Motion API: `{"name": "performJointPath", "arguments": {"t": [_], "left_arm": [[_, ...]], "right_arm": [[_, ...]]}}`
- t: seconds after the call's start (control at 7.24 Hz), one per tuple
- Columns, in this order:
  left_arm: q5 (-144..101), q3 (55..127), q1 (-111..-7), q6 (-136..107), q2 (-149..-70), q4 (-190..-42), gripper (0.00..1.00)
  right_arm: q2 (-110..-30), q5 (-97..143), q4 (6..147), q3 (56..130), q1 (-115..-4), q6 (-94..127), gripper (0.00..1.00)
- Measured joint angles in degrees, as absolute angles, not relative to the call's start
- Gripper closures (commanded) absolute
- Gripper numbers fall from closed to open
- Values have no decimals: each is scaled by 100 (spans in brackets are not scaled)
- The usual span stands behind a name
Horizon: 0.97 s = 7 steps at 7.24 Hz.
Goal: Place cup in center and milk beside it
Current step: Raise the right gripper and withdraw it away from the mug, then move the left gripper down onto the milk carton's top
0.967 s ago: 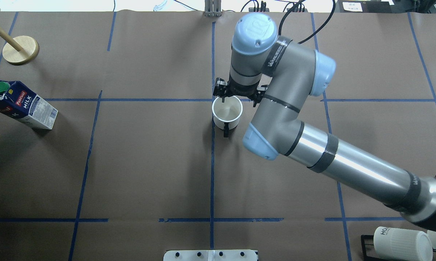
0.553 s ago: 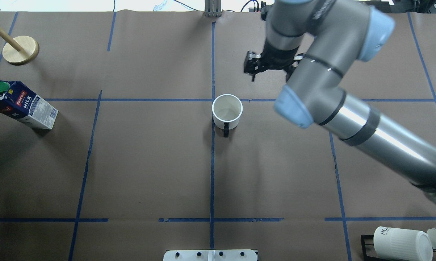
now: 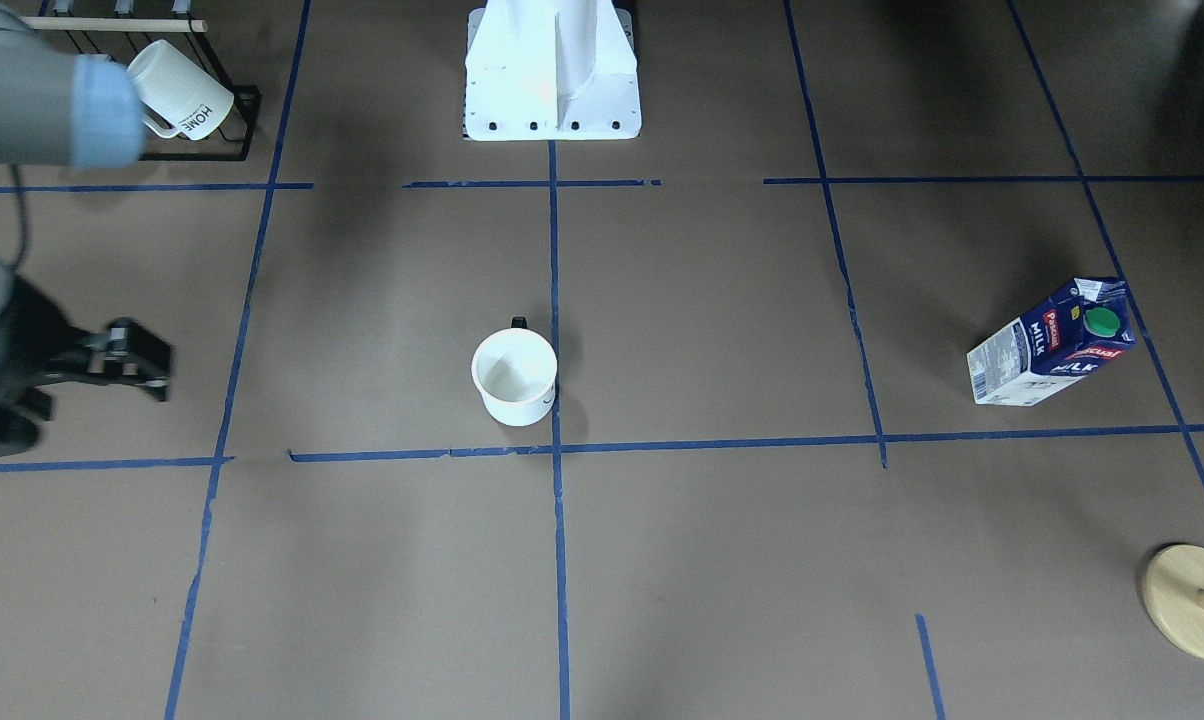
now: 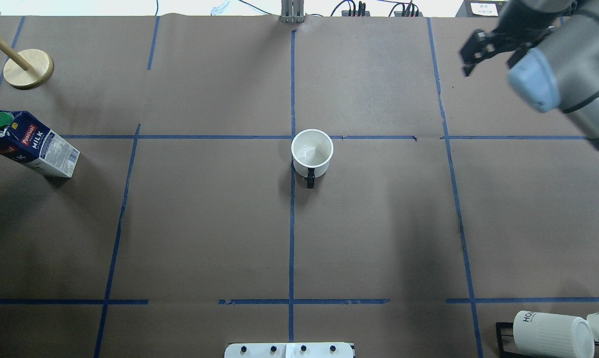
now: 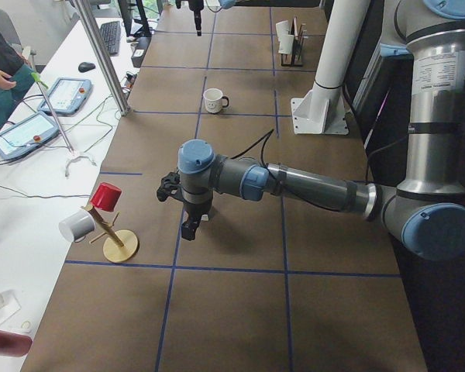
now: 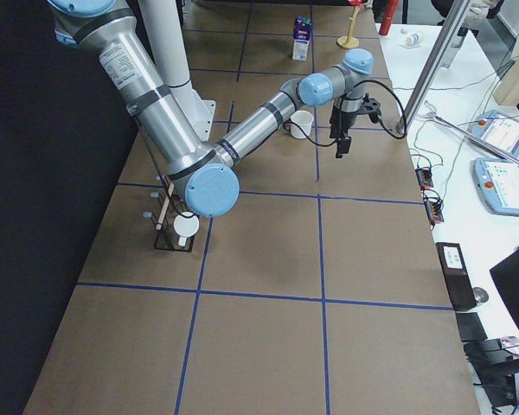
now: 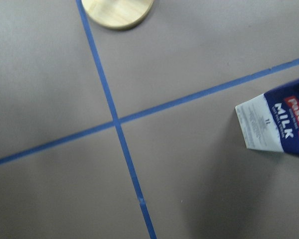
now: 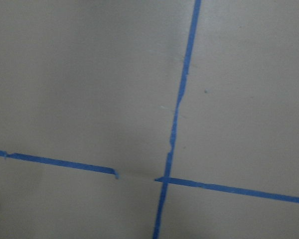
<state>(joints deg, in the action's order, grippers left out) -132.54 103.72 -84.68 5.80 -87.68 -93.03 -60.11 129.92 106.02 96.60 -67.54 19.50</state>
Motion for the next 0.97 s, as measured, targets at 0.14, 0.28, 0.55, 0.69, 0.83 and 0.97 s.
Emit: {"name": "performJointPath", "arguments": {"t": [0.14, 0.28, 0.55, 0.69, 0.83, 0.97], "left_arm": [[-13270, 10325, -8464, 578, -8862, -9347, 0], [-13334, 10278, -8463, 588, -8997, -9367, 0], [-13470, 10315, -8462, 575, -9089, -9410, 0], [-13496, 10360, -8451, 373, -9130, -9495, 0], [-13504, 10412, -8400, -84, -9220, -9661, 0], [-13497, 10417, -8241, -636, -9435, -9805, 0]], "right_arm": [[-6376, 13136, 10593, 9691, -7139, 1212, 0], [-6792, 13207, 10587, 9771, -7495, 515, 0], [-7641, 13222, 10560, 9918, -8059, -588, 0], [-8011, 13213, 10477, 9990, -8267, -870, 0], [-8259, 13206, 10355, 10069, -8371, -946, 0], [-8365, 13205, 10285, 10103, -8410, -939, 0]]}}
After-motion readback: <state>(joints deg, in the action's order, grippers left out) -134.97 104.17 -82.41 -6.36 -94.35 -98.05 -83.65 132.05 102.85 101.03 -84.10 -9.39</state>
